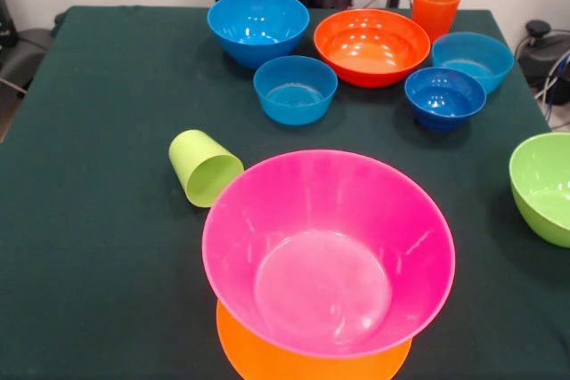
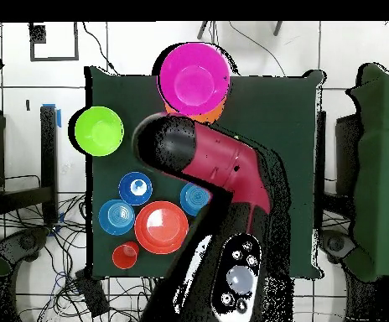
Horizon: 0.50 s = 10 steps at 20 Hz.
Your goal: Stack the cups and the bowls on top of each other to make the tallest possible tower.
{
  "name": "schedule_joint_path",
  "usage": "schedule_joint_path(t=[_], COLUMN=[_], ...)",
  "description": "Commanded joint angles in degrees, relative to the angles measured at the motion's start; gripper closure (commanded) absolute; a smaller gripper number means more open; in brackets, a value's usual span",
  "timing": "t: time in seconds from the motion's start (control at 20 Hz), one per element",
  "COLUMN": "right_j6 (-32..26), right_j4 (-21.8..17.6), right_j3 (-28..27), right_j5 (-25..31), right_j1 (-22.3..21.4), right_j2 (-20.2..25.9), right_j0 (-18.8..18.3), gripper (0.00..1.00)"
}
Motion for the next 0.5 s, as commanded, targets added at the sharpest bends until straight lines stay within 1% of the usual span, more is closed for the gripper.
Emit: schedule_joint_path(t=[0.05, 0.25, 0.35, 0.5], right_j6=[13.61, 14.55, 15.42, 18.07], right_j4=[0.2, 0.34, 0.77, 0.62], right_j3=[9.79, 14.3, 17.38, 21.39], right_j5=[0.24, -1.26, -3.43, -8.12], right_j1=[-3.06, -5.26, -6.44, -7.42], right_j2=[1.99, 3.51, 4.46, 5.06], right_j0=[2.75, 2.38, 2.29, 3.14], gripper=[1.0, 1.0, 1.0, 1.0])
